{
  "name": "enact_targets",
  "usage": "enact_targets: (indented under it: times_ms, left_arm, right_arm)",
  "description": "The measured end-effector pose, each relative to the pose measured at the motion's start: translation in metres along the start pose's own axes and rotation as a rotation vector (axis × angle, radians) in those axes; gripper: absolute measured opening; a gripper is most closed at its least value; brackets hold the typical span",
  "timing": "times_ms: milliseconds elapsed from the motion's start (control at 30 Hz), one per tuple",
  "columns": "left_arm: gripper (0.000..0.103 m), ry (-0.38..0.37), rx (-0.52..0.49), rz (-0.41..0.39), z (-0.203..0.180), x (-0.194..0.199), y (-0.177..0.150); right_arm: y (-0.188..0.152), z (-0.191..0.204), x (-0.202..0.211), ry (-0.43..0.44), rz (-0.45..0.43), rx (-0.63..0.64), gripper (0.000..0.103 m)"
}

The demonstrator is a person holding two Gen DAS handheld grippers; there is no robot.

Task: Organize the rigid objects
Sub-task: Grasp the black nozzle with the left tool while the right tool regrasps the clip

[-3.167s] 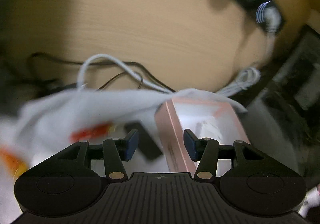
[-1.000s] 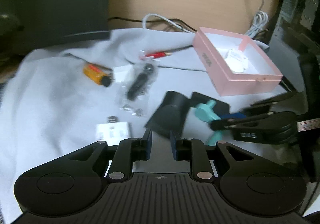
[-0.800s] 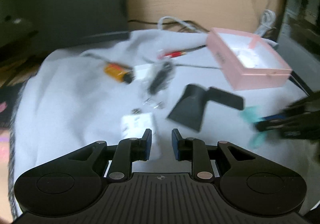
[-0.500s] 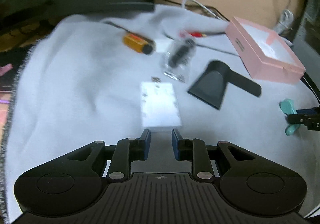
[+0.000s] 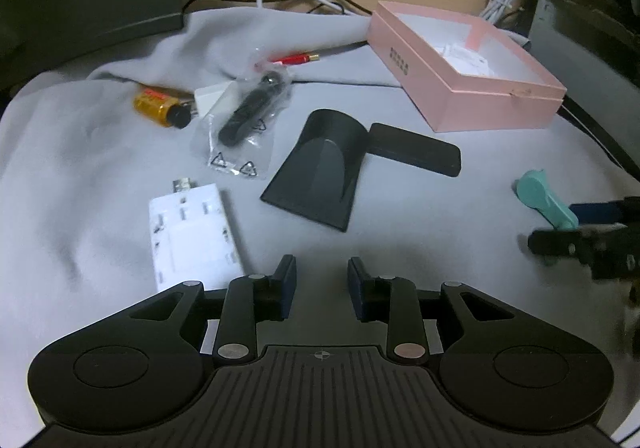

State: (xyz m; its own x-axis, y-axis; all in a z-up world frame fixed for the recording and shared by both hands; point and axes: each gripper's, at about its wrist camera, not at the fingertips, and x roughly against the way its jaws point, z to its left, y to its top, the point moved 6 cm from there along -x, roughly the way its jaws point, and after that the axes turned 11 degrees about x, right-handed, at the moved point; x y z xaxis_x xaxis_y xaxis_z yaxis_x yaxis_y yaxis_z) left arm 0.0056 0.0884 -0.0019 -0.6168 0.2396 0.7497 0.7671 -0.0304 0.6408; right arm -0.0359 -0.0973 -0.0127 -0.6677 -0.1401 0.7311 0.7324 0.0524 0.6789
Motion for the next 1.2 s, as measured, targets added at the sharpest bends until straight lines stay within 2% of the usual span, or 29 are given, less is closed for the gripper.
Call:
enact_targets:
  times_ms: [133, 267, 367, 433, 533, 633, 767, 867, 967, 1000, 1067, 1100, 1200]
  left_arm:
    - [0.041, -0.003, -0.031, -0.003, -0.008, -0.007, 0.004]
    - [0.042, 0.006, 0.001, -0.035, -0.009, -0.010, 0.004]
    - [0.042, 0.019, 0.000, -0.076, -0.010, -0.012, 0.003]
    - [0.042, 0.035, 0.023, -0.059, -0.011, -0.012, 0.005]
    - [0.042, 0.050, 0.038, -0.043, -0.012, -0.013, 0.008]
    - [0.042, 0.063, 0.049, -0.059, -0.013, -0.012, 0.006]
    - [0.042, 0.081, 0.064, -0.055, -0.015, -0.009, 0.003]
    - [0.042, 0.086, 0.056, -0.069, -0.018, -0.004, -0.004]
    - [0.042, 0.056, 0.015, -0.075, -0.024, -0.003, -0.009]
    - [0.042, 0.053, 0.015, -0.070, -0.026, -0.003, -0.008]
    - [0.046, 0.040, 0.019, -0.039, -0.026, -0.005, -0.004]
    - [0.052, 0.028, 0.019, -0.023, -0.028, -0.006, -0.002]
    - [0.052, 0.008, 0.037, 0.006, -0.028, -0.005, 0.003]
  right_arm:
    - [0.002, 0.007, -0.004, 0.053, 0.059, 0.051, 0.098]
    - [-0.003, 0.015, -0.005, 0.045, 0.058, 0.169, 0.098]
    - [-0.004, 0.021, -0.004, 0.020, 0.061, 0.251, 0.093]
    - [0.000, 0.013, -0.003, 0.024, 0.057, 0.223, 0.084]
    - [0.005, -0.010, -0.005, 0.010, 0.051, 0.153, 0.084]
    - [0.005, -0.029, -0.009, -0.071, 0.024, 0.172, 0.084]
    - [0.002, -0.040, -0.008, -0.090, -0.005, 0.148, 0.085]
    - [0.000, -0.040, -0.007, -0.092, -0.035, 0.137, 0.088]
    - [-0.003, -0.039, -0.008, -0.079, -0.055, 0.145, 0.094]
    - [-0.002, -0.039, -0.010, -0.065, -0.048, 0.152, 0.098]
    - [-0.001, -0.037, -0.011, -0.062, -0.042, 0.163, 0.100]
    - [-0.001, -0.037, -0.012, -0.058, -0.040, 0.165, 0.101]
    - [-0.001, -0.036, -0.012, -0.056, -0.041, 0.169, 0.101]
